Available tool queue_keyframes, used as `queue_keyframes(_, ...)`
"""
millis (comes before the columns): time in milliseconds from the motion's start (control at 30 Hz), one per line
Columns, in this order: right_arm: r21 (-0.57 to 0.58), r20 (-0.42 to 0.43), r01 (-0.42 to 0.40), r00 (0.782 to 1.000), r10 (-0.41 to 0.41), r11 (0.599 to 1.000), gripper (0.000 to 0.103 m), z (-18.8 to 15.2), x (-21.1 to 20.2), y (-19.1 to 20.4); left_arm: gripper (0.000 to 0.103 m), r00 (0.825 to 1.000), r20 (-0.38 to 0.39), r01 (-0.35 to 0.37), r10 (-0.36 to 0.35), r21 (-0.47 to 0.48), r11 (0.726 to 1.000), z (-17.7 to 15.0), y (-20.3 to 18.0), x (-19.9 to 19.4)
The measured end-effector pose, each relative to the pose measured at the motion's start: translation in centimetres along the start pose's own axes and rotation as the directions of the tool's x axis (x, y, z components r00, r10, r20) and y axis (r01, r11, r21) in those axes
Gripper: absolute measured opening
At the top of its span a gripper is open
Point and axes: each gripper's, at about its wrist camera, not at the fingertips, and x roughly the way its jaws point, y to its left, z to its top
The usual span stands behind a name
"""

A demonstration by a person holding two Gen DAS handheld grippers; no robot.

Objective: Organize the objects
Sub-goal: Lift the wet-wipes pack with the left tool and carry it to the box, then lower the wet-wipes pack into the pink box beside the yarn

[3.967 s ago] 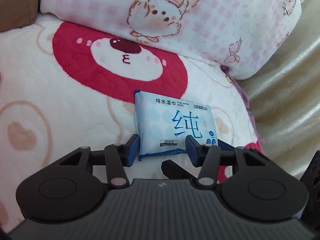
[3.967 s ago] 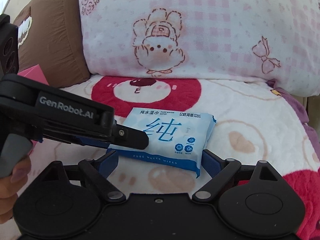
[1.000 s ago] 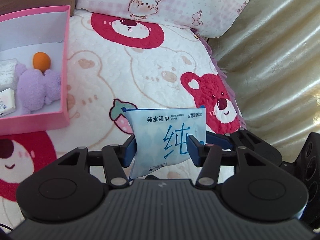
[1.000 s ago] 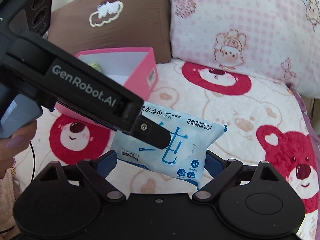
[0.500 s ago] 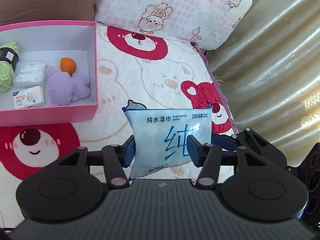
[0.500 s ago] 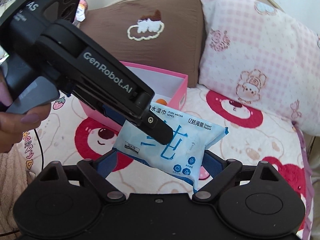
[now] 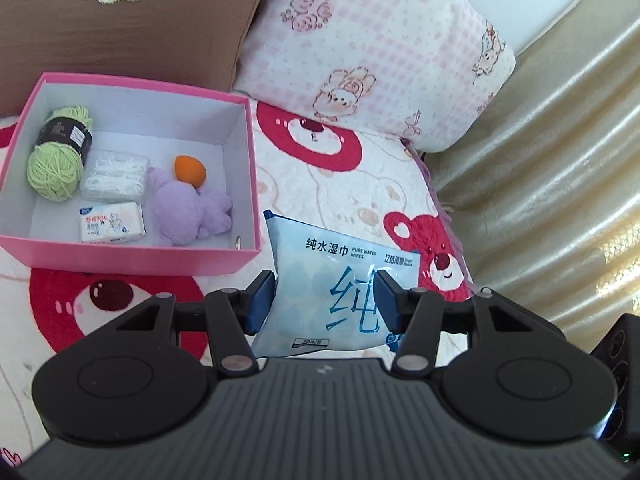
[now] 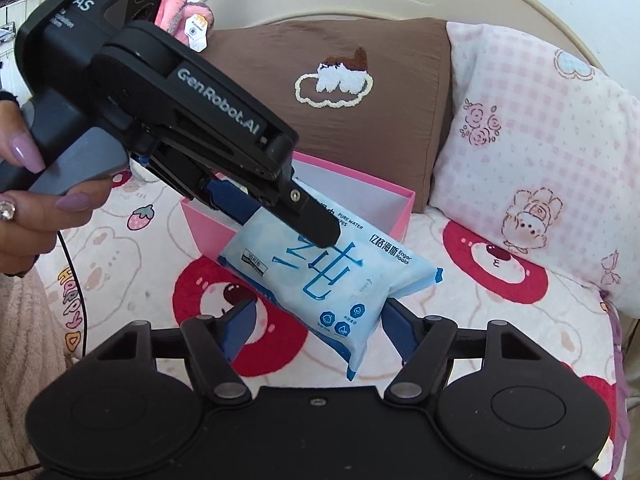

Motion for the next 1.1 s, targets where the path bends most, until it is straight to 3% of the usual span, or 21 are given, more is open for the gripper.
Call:
queue_keyframes(267,0.030,0.011,-0.037,0.999,0.037,0.999,0.073,1.9,0.6,0.9,0.052,0.998,0.058,-0.001,0.002,-0.024,1.000,0.6,1.6,-2.4)
queue_keyframes(467,-0.011,0.033,-0.035,0.999,0.035,0.999,0.073,3.9,1.2,2.1,0.052,0.992,0.113,-0.056,0.056,-0.003,0.998,0.9,2.2,-3.8)
queue_keyframes(767,-0.052,0.079,-0.050,0.995,0.054,0.997,0.071,7.9,3.0,2.6,0.052,0.965,0.224,-0.141,0.134,0.017,0.990,2.8,3.3,-5.9)
queue_keyframes(1100,-0.017,0.074,-0.076,0.994,0.077,0.997,0.065,11.4,8.7,1.5,0.052,0.939,0.255,-0.242,0.233,0.007,0.970,6.0,6.2,-3.6)
